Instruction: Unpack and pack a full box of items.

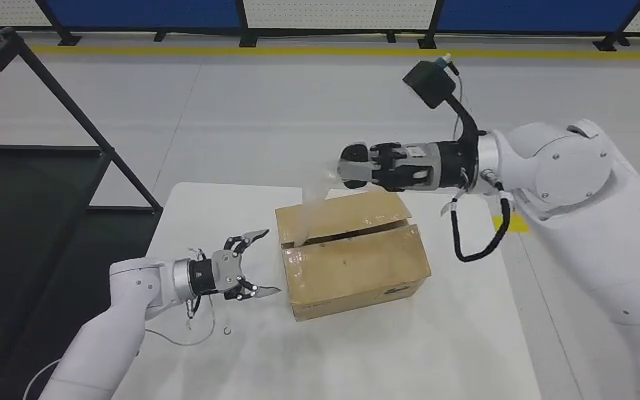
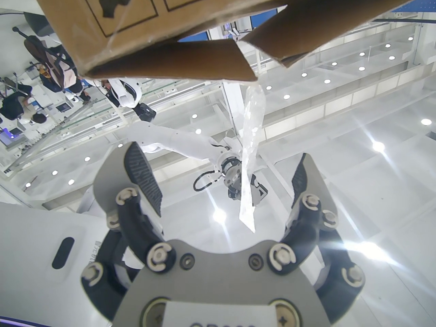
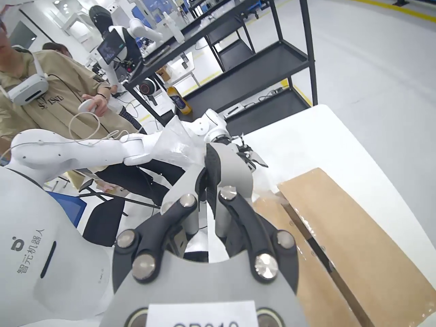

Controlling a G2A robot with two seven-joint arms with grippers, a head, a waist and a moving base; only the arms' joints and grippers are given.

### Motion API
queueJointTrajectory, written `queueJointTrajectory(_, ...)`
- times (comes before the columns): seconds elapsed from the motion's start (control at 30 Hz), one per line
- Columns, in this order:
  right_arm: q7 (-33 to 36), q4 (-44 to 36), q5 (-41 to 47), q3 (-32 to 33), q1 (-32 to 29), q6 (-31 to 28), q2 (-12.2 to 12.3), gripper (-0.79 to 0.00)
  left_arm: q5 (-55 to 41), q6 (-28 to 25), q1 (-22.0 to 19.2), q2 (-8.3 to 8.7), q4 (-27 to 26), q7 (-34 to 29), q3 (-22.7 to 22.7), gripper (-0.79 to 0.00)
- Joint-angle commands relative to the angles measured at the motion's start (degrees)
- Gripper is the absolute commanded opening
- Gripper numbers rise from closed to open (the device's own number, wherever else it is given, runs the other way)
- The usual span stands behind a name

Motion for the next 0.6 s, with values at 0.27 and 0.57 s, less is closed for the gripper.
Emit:
queueJointTrajectory(0.27, 7.2, 7.4, 9.1, -3.3, 6.9, 0.6, -2.9, -0.785, 0.1, -0.1, 0.3, -0.01, 0.2, -2.7, -0.8, 0.0)
queueJointTrajectory(0.57, 6.7, 7.4, 9.0, -3.2, 6.7, 0.6, -2.8, -0.785, 0.0, -2.1, 5.0, 1.95, 4.2, -7.7, -10.3, 0.0)
